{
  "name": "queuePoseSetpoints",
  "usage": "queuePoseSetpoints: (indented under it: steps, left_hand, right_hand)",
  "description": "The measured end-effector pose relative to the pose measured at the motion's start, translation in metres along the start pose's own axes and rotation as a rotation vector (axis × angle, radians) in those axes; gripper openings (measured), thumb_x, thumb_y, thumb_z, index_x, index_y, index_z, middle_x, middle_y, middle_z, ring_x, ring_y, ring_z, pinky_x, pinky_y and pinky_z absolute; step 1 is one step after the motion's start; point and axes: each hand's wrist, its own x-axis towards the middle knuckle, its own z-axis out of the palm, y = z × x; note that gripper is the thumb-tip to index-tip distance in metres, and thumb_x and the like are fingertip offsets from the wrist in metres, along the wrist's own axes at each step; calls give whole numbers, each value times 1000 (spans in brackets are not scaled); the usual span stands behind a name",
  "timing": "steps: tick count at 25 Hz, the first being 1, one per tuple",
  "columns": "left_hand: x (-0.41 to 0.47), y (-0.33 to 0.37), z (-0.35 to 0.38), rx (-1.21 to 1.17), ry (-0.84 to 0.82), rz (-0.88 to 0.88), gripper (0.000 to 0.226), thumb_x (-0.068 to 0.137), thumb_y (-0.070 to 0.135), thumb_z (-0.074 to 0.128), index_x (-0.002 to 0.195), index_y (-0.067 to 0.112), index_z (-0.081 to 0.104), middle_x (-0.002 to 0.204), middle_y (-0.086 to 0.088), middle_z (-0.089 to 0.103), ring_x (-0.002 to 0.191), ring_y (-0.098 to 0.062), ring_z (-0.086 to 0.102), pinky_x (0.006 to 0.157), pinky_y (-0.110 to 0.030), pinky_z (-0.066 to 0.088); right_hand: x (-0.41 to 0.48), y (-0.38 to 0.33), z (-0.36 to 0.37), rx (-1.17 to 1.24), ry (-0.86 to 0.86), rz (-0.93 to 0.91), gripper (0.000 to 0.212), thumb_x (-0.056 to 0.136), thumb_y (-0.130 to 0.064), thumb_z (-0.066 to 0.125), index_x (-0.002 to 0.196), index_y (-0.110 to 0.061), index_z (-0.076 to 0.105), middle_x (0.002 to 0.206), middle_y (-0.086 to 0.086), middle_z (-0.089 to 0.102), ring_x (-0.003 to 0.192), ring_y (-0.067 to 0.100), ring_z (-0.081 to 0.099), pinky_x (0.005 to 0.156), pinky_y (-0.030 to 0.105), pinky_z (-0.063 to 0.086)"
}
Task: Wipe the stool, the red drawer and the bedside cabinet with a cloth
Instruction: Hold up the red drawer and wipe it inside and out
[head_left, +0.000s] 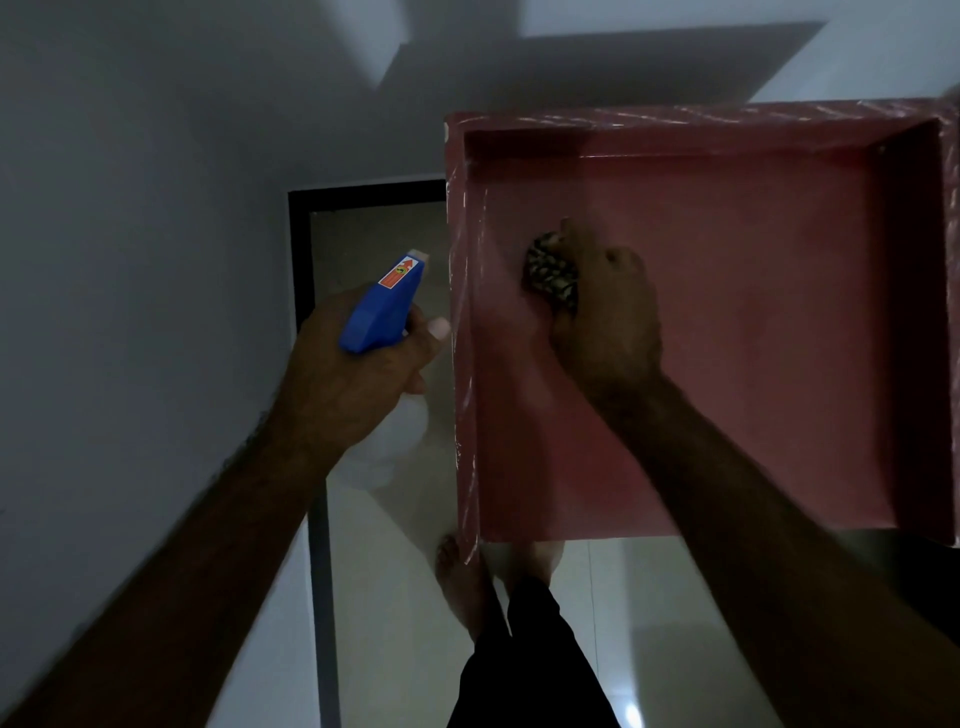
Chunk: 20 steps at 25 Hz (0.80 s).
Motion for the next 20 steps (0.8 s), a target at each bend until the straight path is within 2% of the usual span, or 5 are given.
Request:
queuePoseSetpoints:
  steps: [3, 8, 12, 17, 20]
  left_hand:
    - [2, 1, -2, -19, 5, -17, 14, 92, 27, 67, 85, 17, 59, 80, -17, 67, 65, -14, 66, 59, 0, 44]
    - [5, 1, -3, -31, 4, 0, 15, 93, 25, 68, 83, 19, 59, 77, -15, 67, 67, -10, 67, 59, -1, 45]
    - [9, 1, -5, -25, 3, -1, 17, 93, 25, 67, 80, 20, 57, 75, -14, 65, 61, -1, 64, 60, -1, 45]
    - [12, 3, -6, -56, 8, 5, 16, 93, 25, 68, 82, 17, 59, 78, -19, 67, 68, -12, 67, 61, -3, 46]
    - [15, 4, -5, -39, 8, -5, 16, 93, 25, 68, 83, 17, 59, 78, -18, 67, 65, -7, 65, 59, -1, 45]
  right_hand:
    - [-12, -22, 8, 33, -63, -124, 65, 85, -24, 56, 149, -17, 52, 121, 21, 67, 111, 37, 59, 90, 38, 52]
    - [-10, -26, 7, 25, -113, -235, 71, 84, -31, 58, 151, -11, 50, 130, 22, 67, 116, 43, 60, 96, 51, 54]
    - [8, -14, -2, 42, -18, 22, 76, 82, -4, 72, 153, -16, 49, 129, 22, 64, 119, 39, 57, 98, 50, 54]
    - [-6, -35, 19, 11, -113, -250, 71, 81, -18, 76, 148, -14, 53, 124, 17, 70, 112, 40, 60, 90, 48, 56]
    - [6, -27, 7, 39, -63, -214, 69, 85, -20, 69, 151, -10, 50, 123, 23, 69, 110, 43, 62, 90, 47, 54]
